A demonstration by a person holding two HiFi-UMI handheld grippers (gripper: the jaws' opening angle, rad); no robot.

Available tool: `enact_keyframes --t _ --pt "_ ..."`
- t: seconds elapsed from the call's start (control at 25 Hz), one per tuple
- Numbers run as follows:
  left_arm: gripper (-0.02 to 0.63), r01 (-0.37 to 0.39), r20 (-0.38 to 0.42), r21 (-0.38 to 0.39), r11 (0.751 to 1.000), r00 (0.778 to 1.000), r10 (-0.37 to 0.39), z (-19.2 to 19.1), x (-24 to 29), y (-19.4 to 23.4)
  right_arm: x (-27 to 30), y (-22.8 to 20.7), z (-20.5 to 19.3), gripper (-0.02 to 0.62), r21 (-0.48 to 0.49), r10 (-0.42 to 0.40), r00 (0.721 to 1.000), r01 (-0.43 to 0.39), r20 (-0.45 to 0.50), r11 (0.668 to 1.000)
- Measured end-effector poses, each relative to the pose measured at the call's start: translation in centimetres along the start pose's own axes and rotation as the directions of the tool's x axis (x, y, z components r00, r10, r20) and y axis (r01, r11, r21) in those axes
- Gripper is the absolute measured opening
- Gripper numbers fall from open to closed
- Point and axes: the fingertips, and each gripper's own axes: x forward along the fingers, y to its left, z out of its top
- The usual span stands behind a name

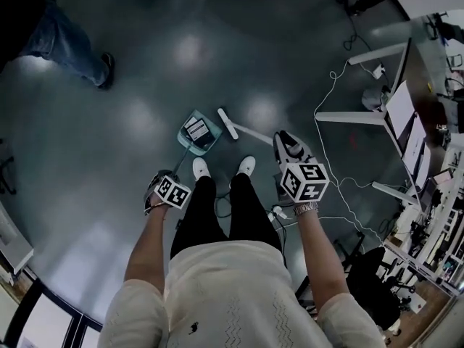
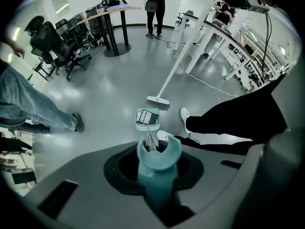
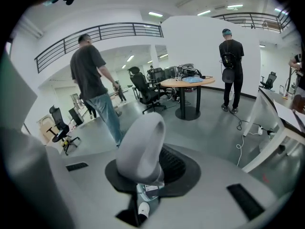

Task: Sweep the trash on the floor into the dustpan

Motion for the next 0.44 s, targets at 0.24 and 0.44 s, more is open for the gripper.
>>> enact_keyframes --t 0.24,0.44 --pt "0.091 -0.011 -0.017 0.016 1.0 1.0 0.011 0.17 0.23 -0.07 0.62 0.07 -0.11 0.064 0.008 0.003 1.0 -0.003 0.005 1.0" --pt "0.091 -0.021 -0.015 0.019 1.0 1.0 0.021 -0.13 0.67 -0.3 0.56 -0.09 -0.79 0.064 0.009 0.003 1.0 -0.003 0.003 1.0"
